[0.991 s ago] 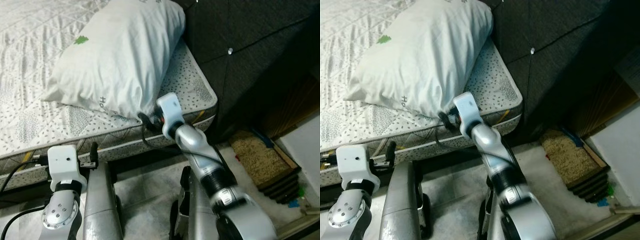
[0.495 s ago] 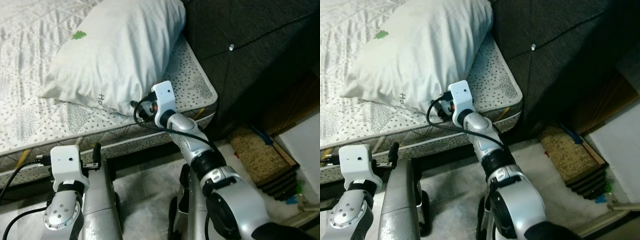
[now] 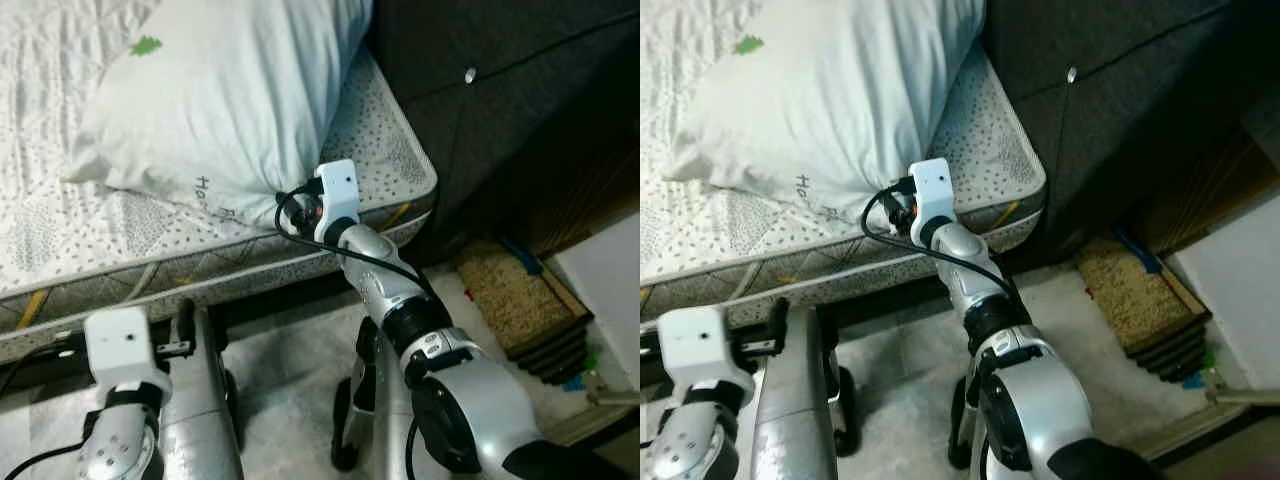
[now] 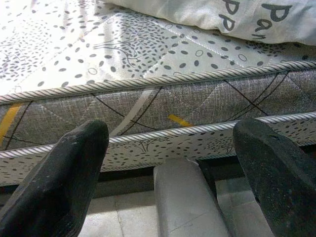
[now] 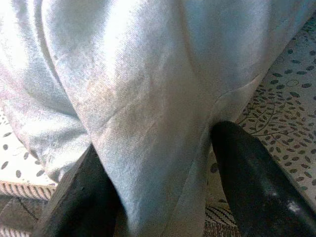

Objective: Clean up the room

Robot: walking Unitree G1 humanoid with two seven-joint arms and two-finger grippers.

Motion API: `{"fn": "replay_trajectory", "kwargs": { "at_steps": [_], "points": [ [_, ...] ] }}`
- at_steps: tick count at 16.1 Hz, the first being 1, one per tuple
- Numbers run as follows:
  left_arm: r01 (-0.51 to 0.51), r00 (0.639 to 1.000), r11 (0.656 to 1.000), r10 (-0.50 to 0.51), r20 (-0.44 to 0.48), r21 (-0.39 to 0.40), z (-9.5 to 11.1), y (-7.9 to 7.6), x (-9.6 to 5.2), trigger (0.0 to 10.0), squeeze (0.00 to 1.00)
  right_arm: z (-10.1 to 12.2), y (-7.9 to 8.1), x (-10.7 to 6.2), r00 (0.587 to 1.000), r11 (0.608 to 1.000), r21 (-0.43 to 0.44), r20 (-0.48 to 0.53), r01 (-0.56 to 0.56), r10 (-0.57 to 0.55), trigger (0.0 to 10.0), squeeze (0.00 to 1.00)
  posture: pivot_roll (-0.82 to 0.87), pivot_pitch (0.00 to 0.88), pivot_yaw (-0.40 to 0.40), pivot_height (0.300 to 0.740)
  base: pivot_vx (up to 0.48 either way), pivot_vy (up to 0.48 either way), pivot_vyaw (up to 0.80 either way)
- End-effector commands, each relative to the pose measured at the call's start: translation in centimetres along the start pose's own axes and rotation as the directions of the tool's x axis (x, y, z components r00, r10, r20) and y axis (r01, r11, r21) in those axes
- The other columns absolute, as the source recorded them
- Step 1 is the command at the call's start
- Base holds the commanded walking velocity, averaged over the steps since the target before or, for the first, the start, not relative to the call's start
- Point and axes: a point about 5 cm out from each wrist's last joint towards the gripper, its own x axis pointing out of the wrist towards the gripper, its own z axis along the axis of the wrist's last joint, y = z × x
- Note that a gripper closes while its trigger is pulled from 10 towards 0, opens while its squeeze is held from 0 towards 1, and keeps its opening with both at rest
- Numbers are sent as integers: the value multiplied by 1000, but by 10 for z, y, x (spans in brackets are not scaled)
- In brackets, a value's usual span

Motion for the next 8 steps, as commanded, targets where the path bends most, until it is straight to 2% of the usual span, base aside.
{"fn": "replay_trajectory", "kwargs": {
  "at_steps": [1, 3, 5, 8],
  "points": [
    [-19, 1000, 1000, 19, -16, 11, -1, 3, -4, 10000, 0, 9, 33, 10, 998, 997, 53, 43, -50, 48, 0, 0, 88, 346, -108, 535, 0, 0, 0],
    [-22, 1000, 1000, 22, -16, 18, -1, 5, -4, 10000, 0, 20, 24, 11, 995, 999, 45, 100, -23, 18, 0, 0, 89, 348, -102, 535, 0, 0, 0],
    [-19, 1000, 1000, 19, -18, 20, 0, 3, -5, 10000, 0, 43, -2, 10, 981, 998, 10, 185, 64, -65, 0, 0, 83, 349, -100, 535, 0, 0, 0],
    [-15, 1000, 1000, 15, -20, 15, -1, 1, -3, 10000, 0, 81, -49, 3, 949, 976, -64, 258, 206, -183, 0, 0, 66, 353, -109, 535, 0, 0, 0]
  ]
}}
